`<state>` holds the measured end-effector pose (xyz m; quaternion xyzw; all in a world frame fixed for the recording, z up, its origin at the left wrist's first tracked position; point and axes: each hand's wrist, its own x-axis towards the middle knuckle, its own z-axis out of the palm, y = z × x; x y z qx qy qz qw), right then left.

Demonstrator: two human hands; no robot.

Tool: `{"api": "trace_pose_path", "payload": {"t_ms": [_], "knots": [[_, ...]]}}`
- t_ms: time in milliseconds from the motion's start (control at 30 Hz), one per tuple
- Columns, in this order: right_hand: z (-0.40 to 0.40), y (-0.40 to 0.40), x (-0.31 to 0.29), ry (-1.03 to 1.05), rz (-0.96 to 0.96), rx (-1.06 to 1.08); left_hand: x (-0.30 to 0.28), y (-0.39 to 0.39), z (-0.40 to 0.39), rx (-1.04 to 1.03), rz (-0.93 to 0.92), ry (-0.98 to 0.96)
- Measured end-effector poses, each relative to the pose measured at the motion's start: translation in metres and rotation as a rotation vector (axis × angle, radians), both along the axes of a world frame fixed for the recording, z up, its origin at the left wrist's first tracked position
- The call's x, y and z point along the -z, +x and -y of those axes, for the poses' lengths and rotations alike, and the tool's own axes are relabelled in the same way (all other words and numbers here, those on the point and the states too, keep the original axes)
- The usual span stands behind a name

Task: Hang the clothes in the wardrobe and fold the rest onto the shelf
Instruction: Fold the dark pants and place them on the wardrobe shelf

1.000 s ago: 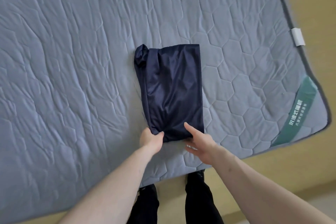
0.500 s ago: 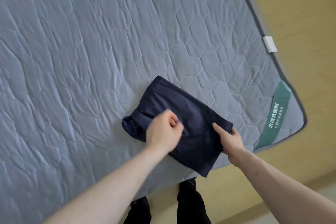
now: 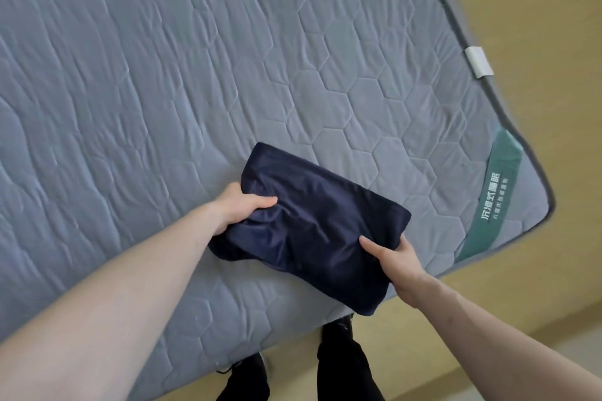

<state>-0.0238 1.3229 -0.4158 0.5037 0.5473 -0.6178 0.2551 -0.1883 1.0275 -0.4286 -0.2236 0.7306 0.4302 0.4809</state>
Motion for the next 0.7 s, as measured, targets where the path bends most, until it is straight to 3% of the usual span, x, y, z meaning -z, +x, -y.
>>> {"api": "trace_pose_path", "payload": {"t_ms": [133, 333, 467, 700], "knots": [[-0.012, 0.0, -0.022, 0.028, -0.015, -0.056, -0.015, 0.04, -0.005, -0.15, -0.022, -0.118], [-0.025, -0.018, -0.092, 0.09, -0.081, -0.195, -0.094, 0.089, -0.009, -0.362, -0.045, -0.099], [-0.031, -0.034, -0.162, 0.115, -0.146, -0.328, -0.174, 0.105, -0.007, -0.404, -0.149, -0.077], [-0.018, -0.044, -0.317, 0.137, -0.31, -0.495, -0.363, 0.139, 0.019, -0.478, -0.268, 0.0]]}}
